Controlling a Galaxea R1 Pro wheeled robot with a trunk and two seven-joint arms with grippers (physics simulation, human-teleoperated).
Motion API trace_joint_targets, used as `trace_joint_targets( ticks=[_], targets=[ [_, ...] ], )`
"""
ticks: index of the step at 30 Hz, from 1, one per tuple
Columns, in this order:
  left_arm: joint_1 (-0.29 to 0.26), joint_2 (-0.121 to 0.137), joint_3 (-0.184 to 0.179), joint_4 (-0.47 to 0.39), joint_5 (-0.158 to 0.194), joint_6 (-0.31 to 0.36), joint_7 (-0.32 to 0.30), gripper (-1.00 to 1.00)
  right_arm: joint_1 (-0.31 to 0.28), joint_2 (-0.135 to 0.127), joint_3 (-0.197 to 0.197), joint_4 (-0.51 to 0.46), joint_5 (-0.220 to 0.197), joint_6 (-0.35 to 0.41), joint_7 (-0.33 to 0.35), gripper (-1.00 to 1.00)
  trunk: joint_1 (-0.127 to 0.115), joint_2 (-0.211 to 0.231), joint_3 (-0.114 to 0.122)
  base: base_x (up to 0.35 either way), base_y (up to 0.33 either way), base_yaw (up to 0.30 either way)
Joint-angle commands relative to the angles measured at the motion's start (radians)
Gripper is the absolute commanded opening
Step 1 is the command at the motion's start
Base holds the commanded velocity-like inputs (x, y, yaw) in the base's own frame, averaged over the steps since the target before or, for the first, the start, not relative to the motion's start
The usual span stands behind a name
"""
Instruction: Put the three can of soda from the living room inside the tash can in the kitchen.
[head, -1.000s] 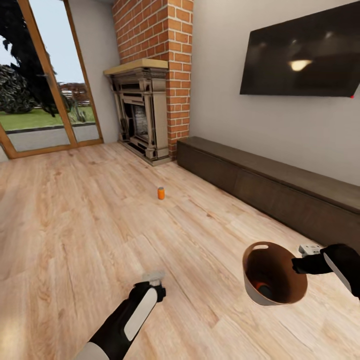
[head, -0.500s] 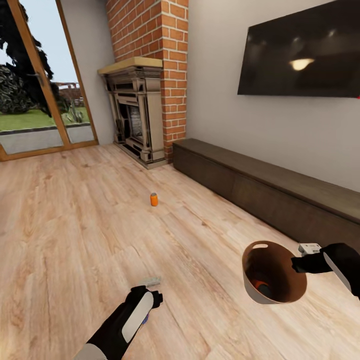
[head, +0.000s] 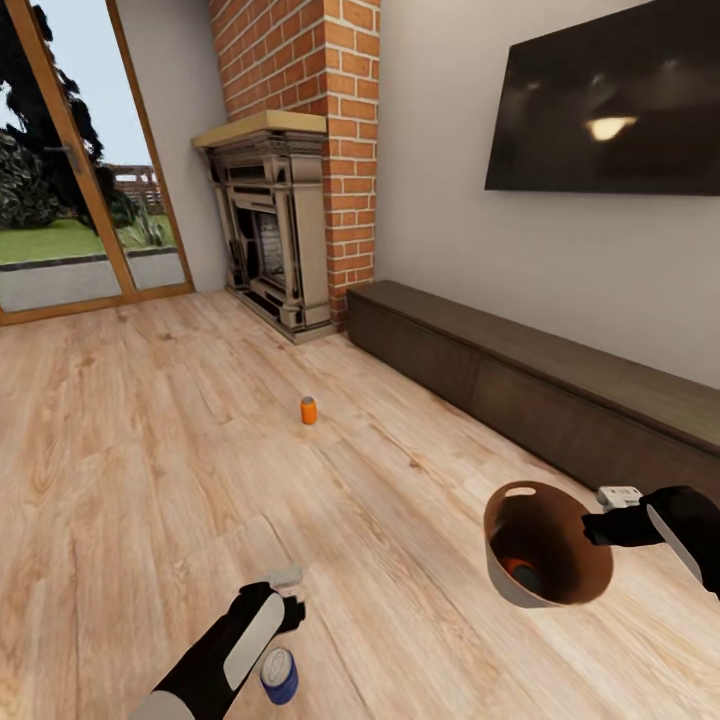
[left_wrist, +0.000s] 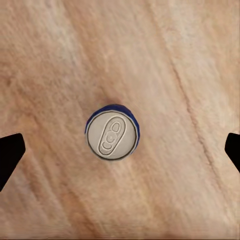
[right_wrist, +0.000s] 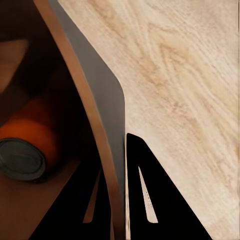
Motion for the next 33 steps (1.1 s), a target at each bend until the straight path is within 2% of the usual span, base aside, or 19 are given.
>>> trace_joint_targets(
  ticks=[1,3,5,9,13,14,16,17,20,24,28,33],
  targets=[
    [0.000,0.000,0.003,0.007,0.000,0.000,0.002,1.00,-0.001,0.000,-0.001,0.000,-0.010,0.002,0.008,-1.00,0.000,0.000,0.000,0.032,0.023,0.000],
    [0.000,-0.001,0.037,0.015,0.001,0.007,-0.002,1.00,-0.001,-0.001,-0.002,0.000,-0.010,0.003,0.008,-1.00,0.000,0.000,0.000,0.015,0.011,0.000],
    [-0.002,0.000,0.049,0.018,-0.002,0.011,-0.002,1.00,-0.001,-0.001,-0.002,-0.001,-0.010,0.004,0.009,-1.00,0.000,0.000,-0.004,0.007,0.005,0.000],
    [-0.016,0.014,0.056,0.034,-0.007,0.009,-0.012,1.00,-0.001,-0.004,-0.003,-0.002,-0.011,0.006,0.012,-1.00,0.002,-0.001,-0.019,0.002,0.001,0.000],
    [-0.038,0.022,0.057,0.097,-0.009,0.003,-0.088,1.00,-0.001,-0.009,-0.003,-0.035,-0.013,0.024,0.013,-1.00,0.004,-0.002,-0.035,0.000,0.000,0.000],
    [-0.047,0.024,0.058,0.131,-0.010,0.000,-0.109,1.00,-0.001,-0.009,-0.001,-0.050,-0.014,0.051,0.013,-1.00,0.004,-0.002,-0.039,0.000,0.000,0.000],
    [-0.067,0.024,0.059,0.201,-0.010,-0.016,-0.146,1.00,-0.002,-0.010,0.001,-0.098,-0.017,0.160,0.014,-1.00,0.005,-0.003,-0.046,0.000,0.000,0.000],
    [-0.076,0.024,0.059,0.234,-0.010,-0.028,-0.161,1.00,-0.001,-0.012,0.001,-0.152,-0.019,0.215,0.014,-1.00,0.006,-0.003,-0.050,0.000,0.000,0.000],
    [-0.083,0.024,0.058,0.259,-0.010,-0.038,-0.173,1.00,-0.002,-0.015,0.000,-0.200,-0.019,0.215,0.059,-1.00,0.007,-0.004,-0.062,0.000,0.000,0.000],
    [-0.086,0.024,0.055,0.266,-0.011,-0.064,-0.178,1.00,-0.002,-0.016,0.000,-0.216,-0.013,0.215,0.125,-1.00,0.009,-0.005,-0.077,0.000,0.000,0.000],
    [-0.096,0.027,0.055,0.268,-0.012,-0.102,-0.192,1.00,-0.001,-0.016,0.001,-0.225,-0.012,0.215,0.137,-1.00,0.011,-0.006,-0.093,0.000,0.000,0.000],
    [-0.109,0.029,0.055,0.269,-0.012,-0.114,-0.213,1.00,-0.001,-0.017,0.001,-0.228,-0.012,0.215,0.140,-1.00,0.013,-0.007,-0.112,0.000,0.000,0.000]
  ],
)
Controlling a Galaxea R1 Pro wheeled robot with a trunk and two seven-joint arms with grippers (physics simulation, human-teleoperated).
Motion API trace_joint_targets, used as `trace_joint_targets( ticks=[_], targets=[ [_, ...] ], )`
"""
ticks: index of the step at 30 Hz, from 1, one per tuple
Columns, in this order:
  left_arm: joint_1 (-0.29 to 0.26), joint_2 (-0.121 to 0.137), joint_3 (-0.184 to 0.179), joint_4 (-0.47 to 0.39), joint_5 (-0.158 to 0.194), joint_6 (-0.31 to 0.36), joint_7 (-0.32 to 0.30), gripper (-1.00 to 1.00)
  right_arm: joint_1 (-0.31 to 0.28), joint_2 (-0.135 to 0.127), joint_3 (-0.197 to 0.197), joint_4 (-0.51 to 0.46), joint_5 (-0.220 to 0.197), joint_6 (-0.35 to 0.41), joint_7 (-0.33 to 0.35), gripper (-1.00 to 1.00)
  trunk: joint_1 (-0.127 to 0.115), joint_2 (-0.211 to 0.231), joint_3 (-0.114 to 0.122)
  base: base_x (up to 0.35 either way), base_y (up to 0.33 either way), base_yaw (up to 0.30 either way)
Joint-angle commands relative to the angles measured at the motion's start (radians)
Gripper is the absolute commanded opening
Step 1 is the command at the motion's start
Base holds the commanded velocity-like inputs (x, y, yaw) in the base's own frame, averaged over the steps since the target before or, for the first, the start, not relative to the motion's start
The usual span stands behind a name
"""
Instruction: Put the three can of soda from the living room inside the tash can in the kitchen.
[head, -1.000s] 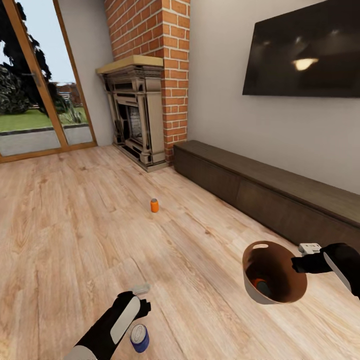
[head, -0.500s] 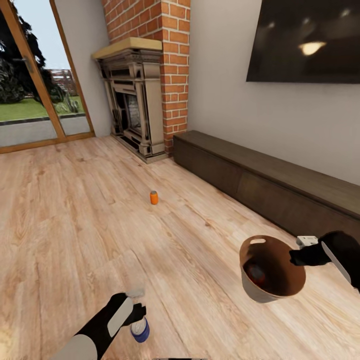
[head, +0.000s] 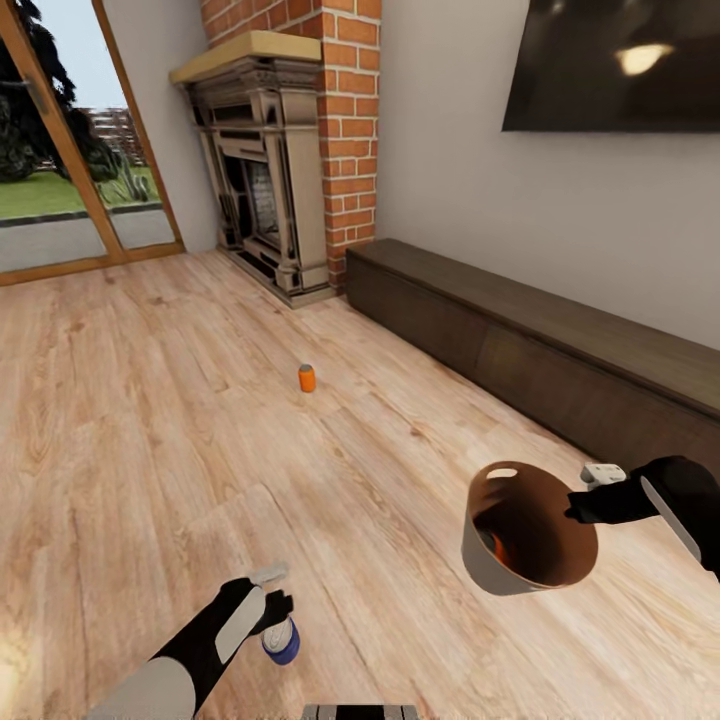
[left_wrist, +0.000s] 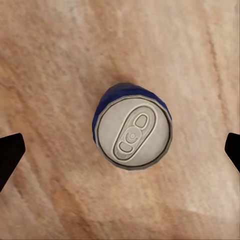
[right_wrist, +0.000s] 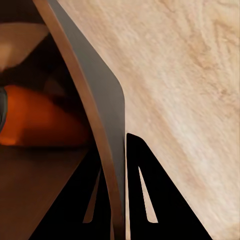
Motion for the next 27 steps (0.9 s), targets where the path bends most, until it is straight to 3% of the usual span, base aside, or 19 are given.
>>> trace_joint_targets(
  ticks=[1,10,27],
  targets=[
    [-0.001,0.000,0.000,0.000,0.000,-0.004,-0.006,1.00,-0.001,0.000,-0.001,-0.001,-0.021,0.006,0.009,-1.00,0.000,0.000,-0.004,0.000,0.000,0.000],
    [-0.020,0.001,0.000,0.000,0.000,-0.034,-0.032,1.00,-0.001,0.000,0.000,-0.004,-0.021,0.006,0.009,-1.00,0.004,-0.002,-0.039,0.000,0.000,0.000],
    [-0.038,-0.013,0.000,-0.001,0.000,-0.025,-0.015,1.00,-0.001,0.000,0.000,-0.004,-0.021,0.006,0.009,-1.00,0.012,-0.006,-0.104,0.000,0.000,0.000]
  ],
)
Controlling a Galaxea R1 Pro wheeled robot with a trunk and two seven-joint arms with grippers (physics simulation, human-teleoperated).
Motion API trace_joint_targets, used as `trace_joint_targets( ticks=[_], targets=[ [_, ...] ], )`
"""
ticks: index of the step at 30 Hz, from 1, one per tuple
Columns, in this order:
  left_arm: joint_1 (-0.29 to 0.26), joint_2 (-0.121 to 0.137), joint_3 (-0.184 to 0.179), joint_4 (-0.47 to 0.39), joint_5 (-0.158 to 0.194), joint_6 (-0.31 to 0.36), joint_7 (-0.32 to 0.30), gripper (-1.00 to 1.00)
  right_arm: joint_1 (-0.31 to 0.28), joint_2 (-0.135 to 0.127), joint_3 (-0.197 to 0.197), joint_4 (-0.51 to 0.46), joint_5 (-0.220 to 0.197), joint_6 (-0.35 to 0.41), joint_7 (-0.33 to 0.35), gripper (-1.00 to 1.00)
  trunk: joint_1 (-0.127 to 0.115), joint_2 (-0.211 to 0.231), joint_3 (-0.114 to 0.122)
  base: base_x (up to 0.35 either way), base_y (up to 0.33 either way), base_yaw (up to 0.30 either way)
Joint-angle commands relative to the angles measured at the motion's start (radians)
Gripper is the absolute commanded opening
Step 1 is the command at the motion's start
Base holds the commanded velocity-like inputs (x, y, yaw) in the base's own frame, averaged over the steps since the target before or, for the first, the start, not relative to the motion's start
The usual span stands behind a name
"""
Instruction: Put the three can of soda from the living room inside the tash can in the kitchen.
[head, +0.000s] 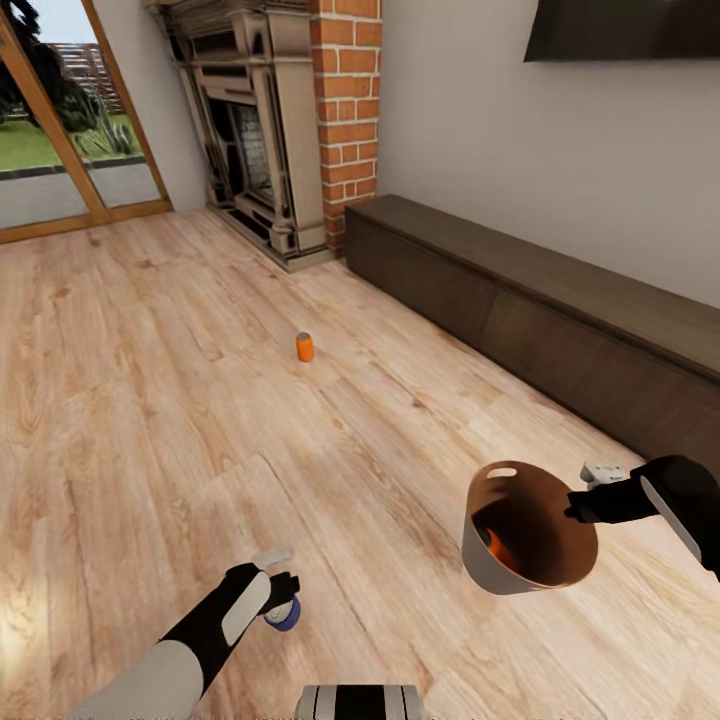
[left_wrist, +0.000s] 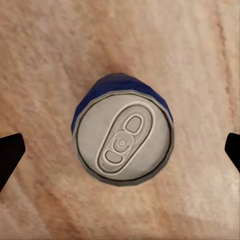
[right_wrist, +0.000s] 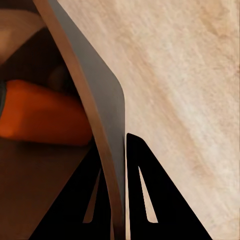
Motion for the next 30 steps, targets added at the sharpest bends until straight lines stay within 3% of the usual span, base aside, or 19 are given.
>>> trace_joint_targets(
  ticks=[1,8,14,20,30],
  targets=[
    [-0.009,0.000,0.000,0.000,0.000,0.002,0.010,1.00,-0.001,0.000,-0.001,0.000,-0.024,0.007,0.008,-1.00,0.000,0.000,-0.004,0.000,0.000,0.000],
    [-0.019,0.001,0.000,0.000,0.003,0.004,0.055,1.00,0.001,0.000,0.000,-0.002,-0.024,0.007,0.008,-1.00,0.003,-0.002,-0.031,0.000,0.000,0.000],
    [-0.021,-0.006,0.000,-0.012,0.006,0.005,0.045,1.00,0.001,0.000,0.000,-0.012,-0.024,0.007,0.008,-1.00,0.006,-0.003,-0.054,0.000,0.000,0.000],
    [-0.038,-0.020,0.000,-0.016,0.006,0.006,0.045,1.00,0.001,0.000,0.001,-0.021,-0.023,0.007,0.008,-1.00,0.006,-0.003,-0.054,0.000,0.000,0.000],
    [-0.044,-0.019,-0.001,-0.017,0.005,0.006,0.051,1.00,0.001,0.000,0.001,-0.023,-0.023,0.007,0.008,-1.00,0.007,-0.004,-0.058,0.000,0.000,0.000]
  ],
)
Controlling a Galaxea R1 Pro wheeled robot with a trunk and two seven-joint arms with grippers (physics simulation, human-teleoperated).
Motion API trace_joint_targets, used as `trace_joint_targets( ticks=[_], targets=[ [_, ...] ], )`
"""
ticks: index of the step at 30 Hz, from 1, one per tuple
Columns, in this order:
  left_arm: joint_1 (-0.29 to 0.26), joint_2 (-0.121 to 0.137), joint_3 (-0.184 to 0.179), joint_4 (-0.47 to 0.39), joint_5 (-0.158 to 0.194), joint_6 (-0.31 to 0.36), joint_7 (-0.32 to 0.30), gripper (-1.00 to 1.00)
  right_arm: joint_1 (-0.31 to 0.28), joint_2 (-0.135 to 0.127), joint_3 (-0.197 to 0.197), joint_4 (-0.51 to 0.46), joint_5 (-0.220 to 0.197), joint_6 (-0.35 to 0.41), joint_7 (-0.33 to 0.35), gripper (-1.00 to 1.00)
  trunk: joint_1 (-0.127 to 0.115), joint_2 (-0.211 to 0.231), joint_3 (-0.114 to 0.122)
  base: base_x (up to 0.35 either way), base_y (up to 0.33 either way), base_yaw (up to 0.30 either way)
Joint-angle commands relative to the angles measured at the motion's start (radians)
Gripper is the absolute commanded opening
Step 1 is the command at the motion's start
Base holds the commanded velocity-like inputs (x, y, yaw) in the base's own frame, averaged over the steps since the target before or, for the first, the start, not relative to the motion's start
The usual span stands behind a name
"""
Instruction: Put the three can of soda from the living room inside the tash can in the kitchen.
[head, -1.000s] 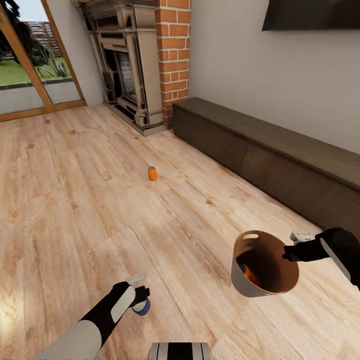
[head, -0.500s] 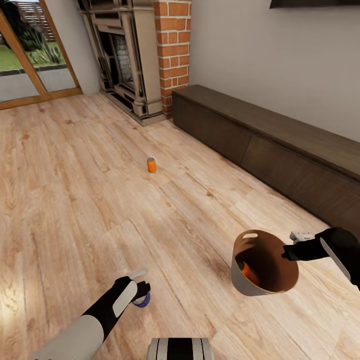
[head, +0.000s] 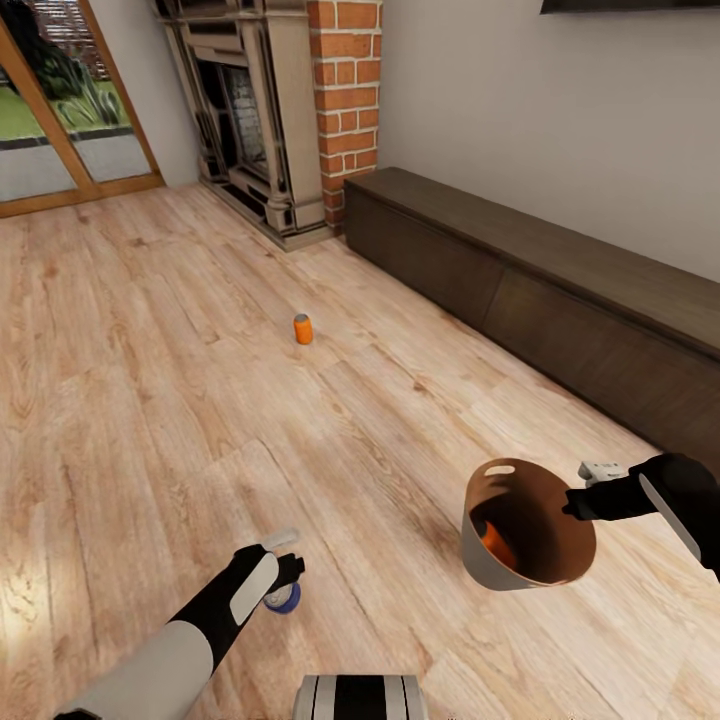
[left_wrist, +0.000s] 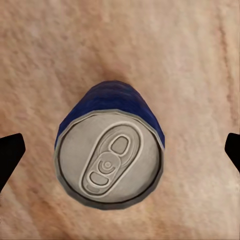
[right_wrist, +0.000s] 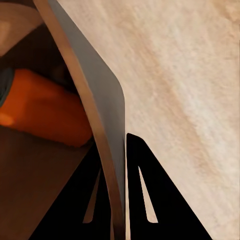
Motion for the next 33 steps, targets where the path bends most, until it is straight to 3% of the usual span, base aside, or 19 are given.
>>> trace_joint_targets(
  ticks=[1,16,28,31,32,33],
  targets=[
    [0.000,0.000,0.000,0.001,0.000,0.000,0.001,1.00,-0.001,0.000,0.000,0.000,-0.021,0.006,0.008,-1.00,0.000,0.000,-0.004,0.000,0.000,0.000],
    [0.000,0.000,0.000,0.001,0.001,0.000,0.002,1.00,-0.001,0.000,-0.001,0.000,-0.021,0.006,0.008,-1.00,0.007,-0.004,-0.062,0.000,0.000,0.000],
    [0.002,0.009,-0.008,0.004,-0.004,-0.004,-0.002,1.00,-0.001,0.000,-0.002,0.000,-0.021,0.006,0.008,-1.00,0.007,-0.004,-0.062,0.000,0.000,0.000],
    [0.002,0.007,-0.045,0.012,-0.032,-0.010,-0.003,1.00,-0.001,0.000,-0.002,0.000,-0.021,0.006,0.008,-1.00,0.007,-0.004,-0.062,0.000,0.000,0.000],
    [0.002,0.007,-0.052,0.013,-0.037,-0.011,-0.004,-1.00,-0.001,0.000,-0.002,0.000,-0.020,0.006,0.008,-1.00,0.007,-0.004,-0.062,0.000,0.000,0.000],
    [0.003,0.006,-0.057,0.015,-0.040,-0.011,-0.005,-1.00,-0.001,0.000,-0.002,0.000,-0.020,0.006,0.008,-1.00,0.007,-0.004,-0.062,0.000,0.000,0.000]
  ],
)
